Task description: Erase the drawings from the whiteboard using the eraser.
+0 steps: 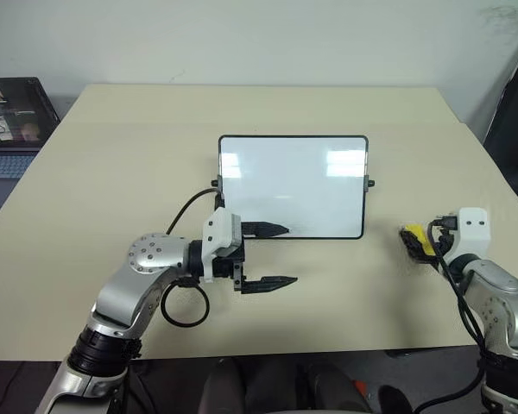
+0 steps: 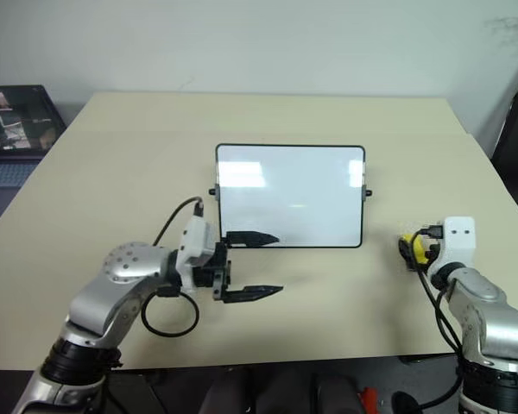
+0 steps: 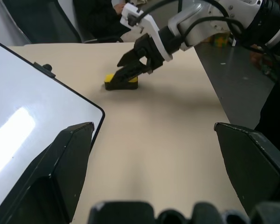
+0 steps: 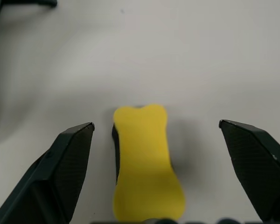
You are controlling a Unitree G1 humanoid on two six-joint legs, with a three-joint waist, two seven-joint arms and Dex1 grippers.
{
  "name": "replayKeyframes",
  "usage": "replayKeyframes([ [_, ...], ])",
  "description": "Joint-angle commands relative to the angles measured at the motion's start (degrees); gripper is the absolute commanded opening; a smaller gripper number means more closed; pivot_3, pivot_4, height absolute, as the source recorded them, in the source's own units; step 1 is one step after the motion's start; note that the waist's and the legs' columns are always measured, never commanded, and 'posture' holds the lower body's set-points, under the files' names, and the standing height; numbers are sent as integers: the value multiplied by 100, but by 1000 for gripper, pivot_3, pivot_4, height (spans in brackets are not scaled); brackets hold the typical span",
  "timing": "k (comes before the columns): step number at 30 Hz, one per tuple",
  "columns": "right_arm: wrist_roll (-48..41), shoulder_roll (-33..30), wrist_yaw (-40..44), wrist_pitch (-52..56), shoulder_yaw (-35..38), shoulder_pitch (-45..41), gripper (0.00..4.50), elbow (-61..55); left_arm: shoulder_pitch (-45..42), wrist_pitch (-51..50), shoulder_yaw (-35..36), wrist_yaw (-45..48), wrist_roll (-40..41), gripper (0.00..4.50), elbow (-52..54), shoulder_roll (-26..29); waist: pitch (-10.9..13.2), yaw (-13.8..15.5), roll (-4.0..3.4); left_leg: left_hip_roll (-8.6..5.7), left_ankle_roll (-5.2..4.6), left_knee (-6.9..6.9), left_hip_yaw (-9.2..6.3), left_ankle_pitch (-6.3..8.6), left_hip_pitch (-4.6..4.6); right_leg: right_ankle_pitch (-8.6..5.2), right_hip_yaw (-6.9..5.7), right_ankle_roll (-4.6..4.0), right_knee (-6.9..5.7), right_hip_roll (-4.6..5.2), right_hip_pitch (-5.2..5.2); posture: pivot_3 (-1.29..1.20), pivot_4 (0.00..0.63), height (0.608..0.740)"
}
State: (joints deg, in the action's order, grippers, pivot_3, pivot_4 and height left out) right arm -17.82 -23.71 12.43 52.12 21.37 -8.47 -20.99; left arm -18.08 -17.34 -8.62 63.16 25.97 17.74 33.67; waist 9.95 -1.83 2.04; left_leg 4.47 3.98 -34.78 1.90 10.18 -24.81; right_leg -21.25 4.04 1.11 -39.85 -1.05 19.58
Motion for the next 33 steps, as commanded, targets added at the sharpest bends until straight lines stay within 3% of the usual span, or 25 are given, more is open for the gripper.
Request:
replayKeyframes([
  [1, -390, 86, 133, -330, 262, 89, 4454, -1052, -26, 340, 311, -462, -129, 4500, -57, -221, 0, -2, -2, 0, 0, 0, 0, 0, 0, 0, 0, 0, 0, 0, 0, 0, 150, 740],
  [4, -253, 151, 217, -855, 48, 661, 4454, -1784, 112, 522, 801, -1381, -369, 4500, -214, -523, -1, 2, -2, 3, 0, 0, -4, 0, 0, -2, -3, 3, 0, -2, -1, 0, 150, 740],
  [7, -112, 607, 197, -1839, -231, 1361, 4454, -2180, 570, 628, 1253, -2313, -498, 4500, 0, -931, -5, -4, 0, 5, -1, 3, -8, 2, -1, -3, -3, 4, 11, 3, -5, 0, 150, 740],
  [11, 235, 1249, 402, -3417, -849, 2358, 4454, -2142, 1486, 975, 1540, -3120, -803, 4500, 543, -1369, -6, -12, -1, 5, 0, 1, -10, 3, 0, -2, 4, 4, 13, 10, -5, 0, 150, 740],
  [16, 659, 1524, 793, -5108, -1697, 3233, 4454, -1583, 2261, 1522, 2063, -4191, -1362, 4500, 529, -1835, -8, -2, 3, 8, -1, -1, -13, 2, 10, -12, -16, 22, 6, 21, -22, 0, 150, 740],
  [20, 663, 1619, 907, -5751, -1875, 3200, 4454, -778, 2782, 1874, 2738, -5040, -1657, 4500, 213, -2113, -12, -27, 7, 13, -2, 0, -16, 2, 45, -14, 0, 22, 0, 21, -43, 0, 150, 740],
  [23, 533, 1499, 1083, -6027, -1790, 3065, 4454, -335, 2971, 1958, 2858, -5326, -1769, 4500, 180, -2259, -15, -5, 15, 12, -3, -3, -17, 1, 54, -15, 2, 22, 1, 23, -43, 0, 150, 740],
  [33, 175, 1090, 1343, -6209, -1487, 2687, 4454, 232, 3176, 1836, 2457, -5337, -1927, 4500, 437, -2209, -18, 18, 22, 9, -2, 1, -11, 2, 48, -15, -4, 19, 4, 22, -51, 0, 150, 740],
])
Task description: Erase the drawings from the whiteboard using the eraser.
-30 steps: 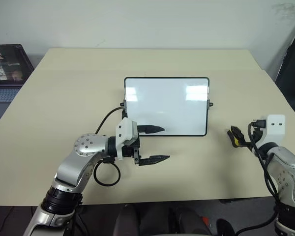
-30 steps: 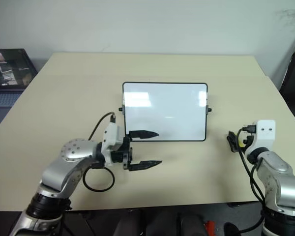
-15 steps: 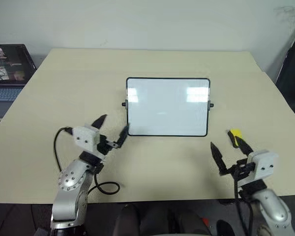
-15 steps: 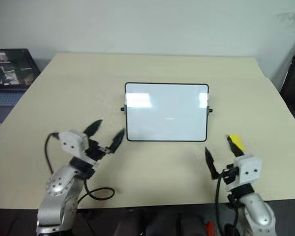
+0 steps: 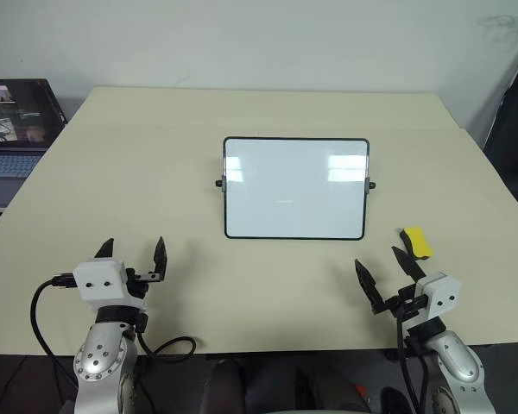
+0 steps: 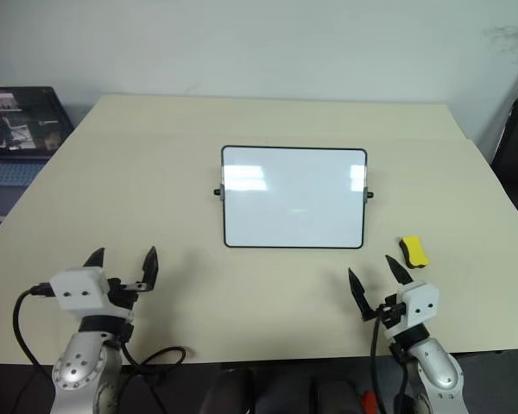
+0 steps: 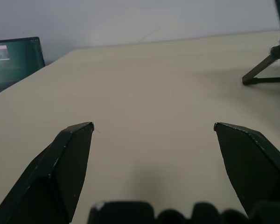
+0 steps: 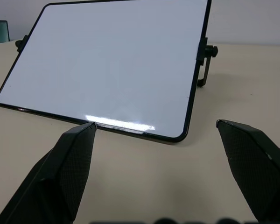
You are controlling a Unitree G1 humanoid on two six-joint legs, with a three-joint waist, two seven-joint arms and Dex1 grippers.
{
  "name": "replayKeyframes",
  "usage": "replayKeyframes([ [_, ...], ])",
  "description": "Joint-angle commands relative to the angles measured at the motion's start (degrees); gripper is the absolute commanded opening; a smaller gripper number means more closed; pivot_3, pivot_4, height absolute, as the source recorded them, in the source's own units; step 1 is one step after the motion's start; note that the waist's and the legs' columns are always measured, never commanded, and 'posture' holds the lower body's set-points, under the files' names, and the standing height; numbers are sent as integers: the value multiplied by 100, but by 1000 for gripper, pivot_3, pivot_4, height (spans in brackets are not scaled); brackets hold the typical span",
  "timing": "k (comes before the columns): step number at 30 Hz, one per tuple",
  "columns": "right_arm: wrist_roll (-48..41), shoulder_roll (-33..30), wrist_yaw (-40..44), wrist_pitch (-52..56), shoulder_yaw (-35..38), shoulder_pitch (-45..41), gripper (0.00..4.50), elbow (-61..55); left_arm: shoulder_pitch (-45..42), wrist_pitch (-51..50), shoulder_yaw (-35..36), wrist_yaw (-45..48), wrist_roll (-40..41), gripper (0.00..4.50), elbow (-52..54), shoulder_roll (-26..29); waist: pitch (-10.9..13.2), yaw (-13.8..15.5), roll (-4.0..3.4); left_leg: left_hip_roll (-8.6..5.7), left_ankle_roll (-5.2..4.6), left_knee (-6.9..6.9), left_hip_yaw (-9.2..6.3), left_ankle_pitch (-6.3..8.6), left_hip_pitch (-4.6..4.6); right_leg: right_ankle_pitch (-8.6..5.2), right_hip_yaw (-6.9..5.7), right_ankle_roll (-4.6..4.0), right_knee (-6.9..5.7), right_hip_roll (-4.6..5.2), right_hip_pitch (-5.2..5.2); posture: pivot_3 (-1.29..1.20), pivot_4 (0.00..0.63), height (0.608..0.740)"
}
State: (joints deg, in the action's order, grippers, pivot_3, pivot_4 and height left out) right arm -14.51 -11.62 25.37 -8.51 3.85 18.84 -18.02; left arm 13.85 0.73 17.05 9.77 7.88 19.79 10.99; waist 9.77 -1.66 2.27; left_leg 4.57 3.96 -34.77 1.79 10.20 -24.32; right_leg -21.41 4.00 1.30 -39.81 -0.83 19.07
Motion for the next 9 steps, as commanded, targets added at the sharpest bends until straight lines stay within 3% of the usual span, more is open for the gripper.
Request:
replayKeyframes([
  [1, -162, -110, 5, -124, 264, 27, 4454, -173, -39, 26, -101, 39, -95, 4500, 212, 108, 0, 0, -1, 0, 0, 0, 0, 0, 0, 0, 0, 0, 0, 0, 0, 0, 150, 740],
  [9, -198, -239, -50, 170, 207, 598, 4454, -873, -148, 132, -338, -95, -300, 4500, -82, -1, -3, -3, -5, 0, 1, 3, -1, 0, 0, -3, 1, -4, -1, 1, 1, 0, 150, 740],
])
